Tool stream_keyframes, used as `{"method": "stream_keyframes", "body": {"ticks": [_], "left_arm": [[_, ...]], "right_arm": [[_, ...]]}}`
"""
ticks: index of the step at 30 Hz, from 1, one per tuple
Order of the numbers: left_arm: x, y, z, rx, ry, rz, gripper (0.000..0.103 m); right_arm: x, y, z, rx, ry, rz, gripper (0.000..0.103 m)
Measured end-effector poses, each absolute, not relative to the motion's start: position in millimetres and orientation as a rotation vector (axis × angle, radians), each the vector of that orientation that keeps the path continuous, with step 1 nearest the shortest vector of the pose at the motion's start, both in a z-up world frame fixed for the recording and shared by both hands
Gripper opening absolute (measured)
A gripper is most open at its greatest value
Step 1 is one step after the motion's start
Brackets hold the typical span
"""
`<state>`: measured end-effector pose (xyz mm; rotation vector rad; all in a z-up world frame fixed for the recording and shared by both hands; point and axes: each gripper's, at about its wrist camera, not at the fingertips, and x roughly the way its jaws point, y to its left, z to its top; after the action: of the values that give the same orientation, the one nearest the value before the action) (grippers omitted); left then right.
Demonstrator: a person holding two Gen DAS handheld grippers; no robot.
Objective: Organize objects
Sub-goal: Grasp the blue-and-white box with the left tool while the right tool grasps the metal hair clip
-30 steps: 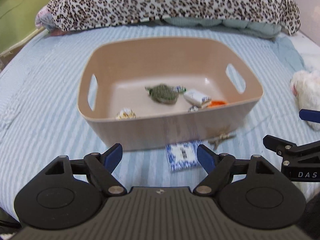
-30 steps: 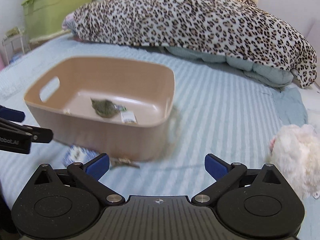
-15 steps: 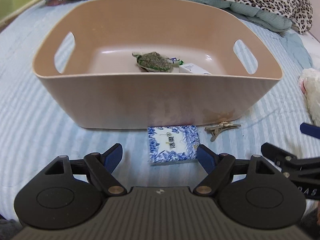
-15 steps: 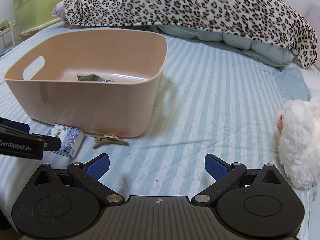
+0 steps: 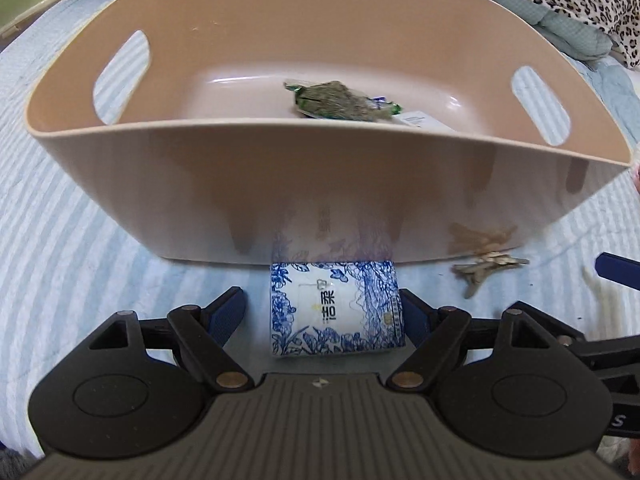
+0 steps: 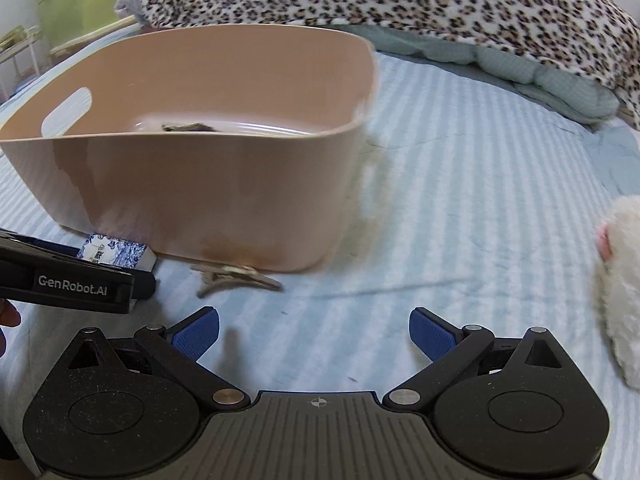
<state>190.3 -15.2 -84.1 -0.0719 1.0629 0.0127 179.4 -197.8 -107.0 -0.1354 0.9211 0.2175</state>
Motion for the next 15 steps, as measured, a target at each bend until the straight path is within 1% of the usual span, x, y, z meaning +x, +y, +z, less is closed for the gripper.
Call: {"method": "stream_keyframes", "body": {"ticks": [6,8,9,10,11,12,13,14,15], "left_arm": [[194.2,2.6,-83.3,-0.101,1.079,0.022,0.082],[196.3,6.7,-82.8,-0.118,1.081,0.014,0.081],[197.2,8.4,-82.4,-0.123,1.083,0.013,0.078],[197.7,10.5,-82.1,-0.126,1.087,0.014,0.071],[198.2,11.7,-82.0,-0.118,1.089,0.018,0.067],[197.6,12.1,-81.7,-0.103,1.09,0.019,0.065],[196.8,12.8,-81.4,-0.099,1.087,0.008,0.064],[195.6,13.6,-81.0,-0.097,1.085,0.003,0.064],[194.4,14.4,-80.8,-0.093,1.084,0.002,0.064]], "right_arm": [[193.5,-176.7,-118.7,-0.074,0.964,0.238,0.103],[196.6,-171.4,-122.9,-0.062,0.972,0.234,0.103],[197.5,-168.8,-124.6,-0.066,0.971,0.229,0.101],[197.2,-165.9,-125.5,-0.072,0.964,0.226,0.099],[197.4,-163.4,-126.4,-0.082,0.958,0.221,0.097],[197.3,-161.6,-126.8,-0.087,0.952,0.219,0.09],[197.3,-160.8,-126.5,-0.085,0.945,0.214,0.082],[197.5,-160.9,-125.6,-0.077,0.94,0.209,0.077],[198.0,-161.4,-124.6,-0.068,0.939,0.205,0.066]]}}
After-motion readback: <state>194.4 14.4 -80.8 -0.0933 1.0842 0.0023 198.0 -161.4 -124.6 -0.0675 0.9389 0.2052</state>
